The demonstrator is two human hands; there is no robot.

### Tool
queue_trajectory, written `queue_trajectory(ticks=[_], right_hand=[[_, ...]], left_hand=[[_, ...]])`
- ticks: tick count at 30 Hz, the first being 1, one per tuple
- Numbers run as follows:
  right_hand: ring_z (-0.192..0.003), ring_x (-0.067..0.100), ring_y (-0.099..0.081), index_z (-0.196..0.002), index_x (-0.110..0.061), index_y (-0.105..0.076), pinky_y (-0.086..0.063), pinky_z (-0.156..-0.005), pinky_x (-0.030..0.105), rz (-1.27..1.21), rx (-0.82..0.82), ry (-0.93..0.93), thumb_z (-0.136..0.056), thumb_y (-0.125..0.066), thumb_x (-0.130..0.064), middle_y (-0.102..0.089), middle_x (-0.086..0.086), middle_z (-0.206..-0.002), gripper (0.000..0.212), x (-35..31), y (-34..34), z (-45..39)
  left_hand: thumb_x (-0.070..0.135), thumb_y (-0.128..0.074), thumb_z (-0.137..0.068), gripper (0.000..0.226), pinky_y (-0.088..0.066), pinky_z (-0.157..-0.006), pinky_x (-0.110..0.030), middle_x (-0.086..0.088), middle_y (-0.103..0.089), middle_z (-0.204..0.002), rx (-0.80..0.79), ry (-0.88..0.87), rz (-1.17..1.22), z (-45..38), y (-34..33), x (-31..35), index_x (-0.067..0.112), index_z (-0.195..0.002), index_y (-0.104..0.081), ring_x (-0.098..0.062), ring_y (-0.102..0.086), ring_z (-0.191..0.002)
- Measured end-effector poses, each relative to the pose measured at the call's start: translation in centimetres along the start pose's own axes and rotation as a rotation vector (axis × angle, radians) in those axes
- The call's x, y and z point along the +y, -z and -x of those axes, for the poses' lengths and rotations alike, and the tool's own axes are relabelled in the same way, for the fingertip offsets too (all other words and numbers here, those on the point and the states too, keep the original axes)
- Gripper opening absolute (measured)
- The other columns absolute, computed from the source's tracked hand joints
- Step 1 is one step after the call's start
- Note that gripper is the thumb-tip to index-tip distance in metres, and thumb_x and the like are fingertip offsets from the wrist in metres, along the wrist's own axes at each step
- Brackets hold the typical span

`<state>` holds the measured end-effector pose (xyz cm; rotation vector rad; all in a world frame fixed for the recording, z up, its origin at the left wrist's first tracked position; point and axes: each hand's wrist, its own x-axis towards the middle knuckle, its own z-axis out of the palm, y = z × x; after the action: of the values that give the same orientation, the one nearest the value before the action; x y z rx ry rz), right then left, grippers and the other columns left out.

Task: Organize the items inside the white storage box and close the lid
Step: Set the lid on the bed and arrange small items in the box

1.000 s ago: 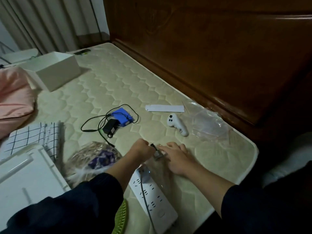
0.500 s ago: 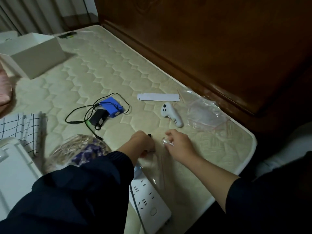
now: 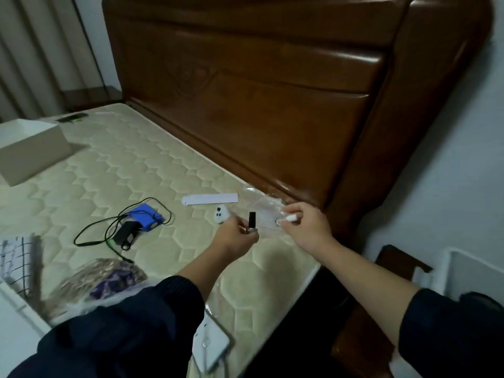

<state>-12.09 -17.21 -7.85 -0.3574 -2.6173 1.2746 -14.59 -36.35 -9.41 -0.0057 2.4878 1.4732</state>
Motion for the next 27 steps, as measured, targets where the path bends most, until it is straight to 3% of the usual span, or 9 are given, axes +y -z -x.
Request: queue_trajectory(ticks=[5, 9, 14, 16, 19, 21, 25, 27], right_hand=[[-0.089, 0.006, -0.071, -0.098, -0.025, -0.079, -0.053, -0.074, 0.016, 0.058, 0.107, 0.048, -0.082, -0.089, -0.031, -0.076, -0.01, -0.094, 0.02, -0.8, 13.0, 4.8], [-0.081, 0.001, -0.069, -0.099, -0.025, -0.08, -0.046, -0.062, 0.005, 0.104, 0.219, 0.017, -0.083, -0.088, -0.027, -0.074, -0.013, -0.088, 0.018, 1.0, 22.0, 9.7], [-0.086, 0.009, -0.073, -0.104, -0.023, -0.082, -0.053, -0.075, 0.016, 0.142, 0.337, -0.067, -0.088, -0.082, -0.018, -0.075, -0.009, -0.092, 0.016, 4.7, 29.4, 13.9], [-0.083, 0.01, -0.072, -0.104, -0.022, -0.081, -0.054, -0.077, 0.015, 0.16, 0.359, -0.101, -0.088, -0.082, -0.016, -0.073, -0.008, -0.091, 0.017, 6.6, 30.8, 15.0], [-0.079, 0.002, -0.068, -0.1, -0.026, -0.077, -0.047, -0.067, 0.004, 0.175, 0.385, -0.139, -0.083, -0.085, -0.014, -0.071, -0.011, -0.089, 0.022, 9.7, 31.1, 16.1], [-0.078, 0.003, -0.07, -0.094, -0.026, -0.077, -0.052, -0.071, 0.012, 0.193, 0.379, -0.174, -0.081, -0.086, -0.014, -0.074, -0.009, -0.088, 0.02, 11.8, 30.4, 16.2], [-0.084, 0.01, -0.072, -0.094, -0.023, -0.08, -0.06, -0.082, 0.028, 0.298, 0.276, -0.222, -0.086, -0.081, -0.014, -0.076, -0.005, -0.091, 0.013, 15.4, 28.1, 15.3], [-0.087, 0.011, -0.07, -0.097, -0.022, -0.08, -0.059, -0.084, 0.03, 0.364, 0.227, -0.214, -0.088, -0.078, -0.014, -0.074, -0.005, -0.095, 0.012, 16.7, 27.2, 14.6]], left_hand=[[0.022, -0.073, -0.095, 0.021, -0.061, -0.084, -0.05, -0.021, -0.077, -0.1, -0.062, -0.138, 0.162, 5.9, -5.9, 7.1, 0.018, -0.096, -0.053, -0.034, -0.073, -0.084], [0.023, -0.076, -0.094, 0.022, -0.056, -0.071, -0.035, -0.014, -0.074, -0.096, -0.172, -0.232, 0.164, 10.3, -11.6, 10.5, 0.016, -0.104, -0.057, -0.021, -0.067, -0.079], [0.027, -0.072, -0.098, 0.023, -0.045, -0.05, -0.013, 0.001, -0.066, -0.088, -0.214, -0.29, 0.185, 14.3, -18.5, 12.8, 0.022, -0.11, -0.053, -0.01, -0.062, -0.071], [0.024, -0.07, -0.1, 0.021, -0.042, -0.048, -0.008, 0.004, -0.066, -0.089, -0.199, -0.292, 0.214, 15.5, -20.9, 13.4, 0.025, -0.11, -0.051, -0.006, -0.062, -0.072], [0.02, -0.066, -0.102, 0.023, -0.045, -0.063, -0.01, 0.005, -0.067, -0.097, -0.142, -0.29, 0.225, 16.4, -23.9, 13.7, 0.025, -0.116, -0.049, -0.004, -0.063, -0.084], [0.021, -0.065, -0.103, 0.026, -0.05, -0.077, -0.019, 0.003, -0.067, -0.106, -0.116, -0.262, 0.231, 16.8, -25.5, 13.4, 0.026, -0.122, -0.048, -0.01, -0.066, -0.096], [0.022, -0.064, -0.104, 0.026, -0.047, -0.071, -0.015, 0.007, -0.063, -0.105, -0.047, -0.245, 0.257, 16.6, -27.9, 12.5, 0.025, -0.124, -0.048, -0.007, -0.063, -0.096], [0.021, -0.063, -0.104, 0.026, -0.049, -0.078, -0.019, 0.006, -0.063, -0.108, -0.04, -0.253, 0.261, 16.0, -28.9, 12.3, 0.025, -0.126, -0.049, -0.009, -0.064, -0.1]])
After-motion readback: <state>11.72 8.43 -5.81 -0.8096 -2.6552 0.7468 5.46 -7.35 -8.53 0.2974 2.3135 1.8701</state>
